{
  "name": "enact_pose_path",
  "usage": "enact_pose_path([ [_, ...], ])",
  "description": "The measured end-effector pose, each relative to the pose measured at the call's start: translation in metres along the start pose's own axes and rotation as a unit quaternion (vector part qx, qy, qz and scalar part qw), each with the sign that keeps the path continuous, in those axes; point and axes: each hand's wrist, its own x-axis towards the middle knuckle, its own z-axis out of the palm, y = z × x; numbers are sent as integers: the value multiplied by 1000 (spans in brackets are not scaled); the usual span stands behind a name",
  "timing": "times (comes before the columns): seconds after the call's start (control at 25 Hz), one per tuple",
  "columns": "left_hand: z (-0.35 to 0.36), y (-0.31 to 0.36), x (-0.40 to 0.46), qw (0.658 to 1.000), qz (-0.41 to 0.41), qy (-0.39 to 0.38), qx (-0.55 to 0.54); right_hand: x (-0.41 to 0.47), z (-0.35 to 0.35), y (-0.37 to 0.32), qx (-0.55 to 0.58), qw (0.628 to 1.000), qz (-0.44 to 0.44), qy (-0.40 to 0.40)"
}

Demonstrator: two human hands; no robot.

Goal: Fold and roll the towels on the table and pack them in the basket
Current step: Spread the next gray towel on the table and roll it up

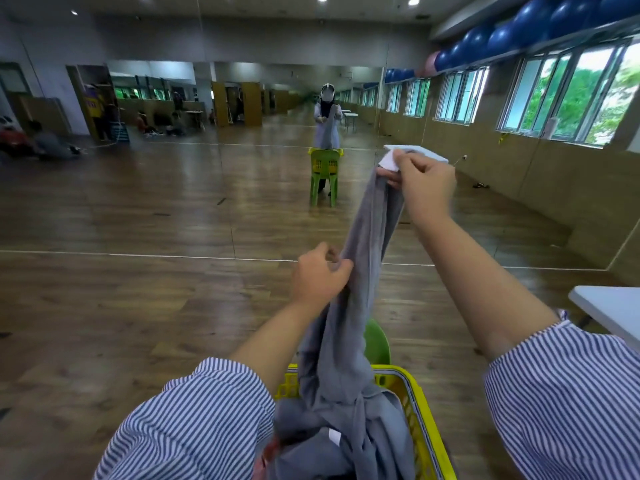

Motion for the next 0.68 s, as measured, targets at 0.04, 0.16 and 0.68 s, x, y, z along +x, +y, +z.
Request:
enact_pose_path([
  [0.04, 2, 8, -2, 1000, 6, -18, -23, -3, 0, -4, 8, 1000, 6, -6],
  [0.16, 16, 31, -7, 998, 28, -51, -20, -20, 5, -11, 5, 999, 3, -35],
  [0.68, -3, 25, 19, 981, 190, 37, -30, -47, -30, 54, -344, 927, -125, -82],
])
